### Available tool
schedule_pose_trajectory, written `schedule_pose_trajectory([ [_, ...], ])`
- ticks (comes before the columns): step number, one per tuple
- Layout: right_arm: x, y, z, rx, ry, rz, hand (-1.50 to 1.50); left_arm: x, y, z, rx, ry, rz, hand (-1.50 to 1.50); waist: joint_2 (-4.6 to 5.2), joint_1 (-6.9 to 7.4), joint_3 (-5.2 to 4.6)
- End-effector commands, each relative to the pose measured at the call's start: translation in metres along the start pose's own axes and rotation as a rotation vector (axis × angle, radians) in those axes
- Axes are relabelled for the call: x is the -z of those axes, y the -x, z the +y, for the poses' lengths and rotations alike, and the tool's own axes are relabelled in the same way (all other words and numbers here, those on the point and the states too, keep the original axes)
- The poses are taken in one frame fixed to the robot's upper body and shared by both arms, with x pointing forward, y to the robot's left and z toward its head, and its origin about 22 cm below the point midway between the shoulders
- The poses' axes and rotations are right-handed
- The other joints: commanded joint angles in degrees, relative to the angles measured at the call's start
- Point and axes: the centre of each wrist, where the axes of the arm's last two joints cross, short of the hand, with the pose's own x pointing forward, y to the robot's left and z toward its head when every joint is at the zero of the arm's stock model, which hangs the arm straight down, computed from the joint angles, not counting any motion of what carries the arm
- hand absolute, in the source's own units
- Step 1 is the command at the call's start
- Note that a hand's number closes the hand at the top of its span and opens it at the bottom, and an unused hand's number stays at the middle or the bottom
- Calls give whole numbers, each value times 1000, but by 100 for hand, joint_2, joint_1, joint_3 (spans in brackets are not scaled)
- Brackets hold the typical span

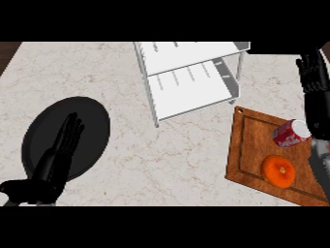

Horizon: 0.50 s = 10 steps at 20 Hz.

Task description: Pick the can from the cutting board and place it in the tiered basket

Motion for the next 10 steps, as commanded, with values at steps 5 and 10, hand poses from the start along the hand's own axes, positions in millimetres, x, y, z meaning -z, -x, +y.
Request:
schedule_pose_trajectory([
  [5,-49,14,-77,161,-128,-245,150,30,-16,10,22,34,133,0,-32,-352,58],
  [10,-93,83,-103,98,516,-53,-150,48,-28,-3,-28,107,171,0,40,-292,74],
])
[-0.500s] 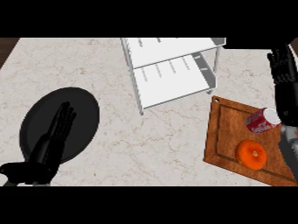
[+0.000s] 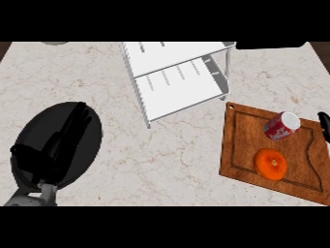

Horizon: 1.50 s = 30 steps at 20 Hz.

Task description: Pick the can from the cutting board and place it in the tiered basket

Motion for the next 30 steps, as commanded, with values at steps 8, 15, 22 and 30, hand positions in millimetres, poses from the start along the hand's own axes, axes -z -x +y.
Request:
schedule_pose_trajectory([
  [8,-78,15,-70,-276,-186,-42,-150,30,-20,-14,-10,75,75,0,-58,169,-35],
  [15,-61,-40,-84,-741,-158,83,-150,32,-24,-4,-2,46,84,0,-52,145,-73],
  [22,-71,-95,-32,-906,-186,233,-150,25,-12,-7,6,60,77,0,-59,208,-67],
  [30,-71,-120,62,-965,-175,378,-150,35,-20,-20,6,98,83,0,-21,388,-45],
])
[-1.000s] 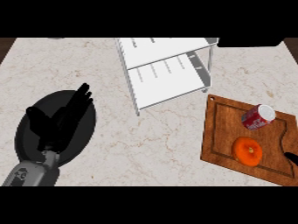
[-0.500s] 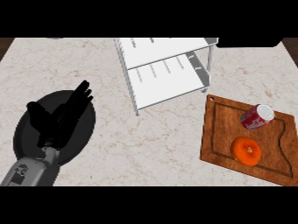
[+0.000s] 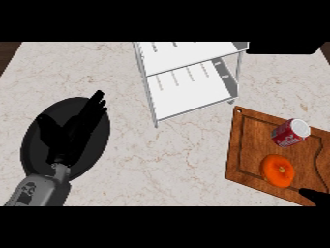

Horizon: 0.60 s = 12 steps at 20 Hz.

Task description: Pick the can from the cutting board and place it in the tiered basket

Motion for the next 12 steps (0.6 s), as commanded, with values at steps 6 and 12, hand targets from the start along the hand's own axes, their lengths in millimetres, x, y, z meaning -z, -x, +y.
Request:
schedule_pose_trajectory([
  [6,11,-48,44,-202,-44,175,-150,2,-7,-8,4,10,-2,0,1,30,21],
  [12,7,-57,61,-167,-99,190,-150,-8,7,13,-21,-3,3,0,-10,-31,23],
])
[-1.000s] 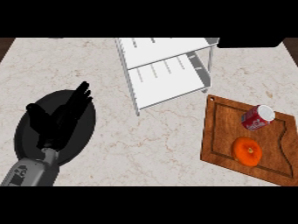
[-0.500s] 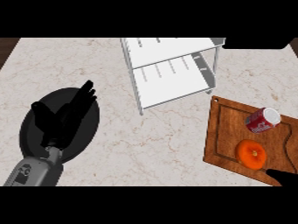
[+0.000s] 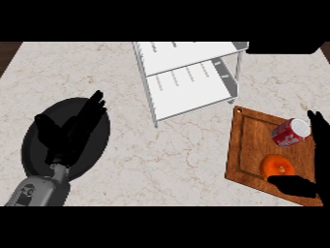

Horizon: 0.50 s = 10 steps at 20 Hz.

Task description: Pick the can from the cutting board and place it in the tiered basket

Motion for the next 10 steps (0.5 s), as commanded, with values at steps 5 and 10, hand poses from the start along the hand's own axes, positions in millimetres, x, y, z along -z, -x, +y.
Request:
schedule_pose_trajectory([
  [5,4,-3,23,-60,-23,66,-150,6,-14,15,13,-7,-16,0,-3,-28,2],
  [10,2,16,37,-63,14,74,-150,11,22,-4,10,-6,-6,0,-3,-44,2],
])
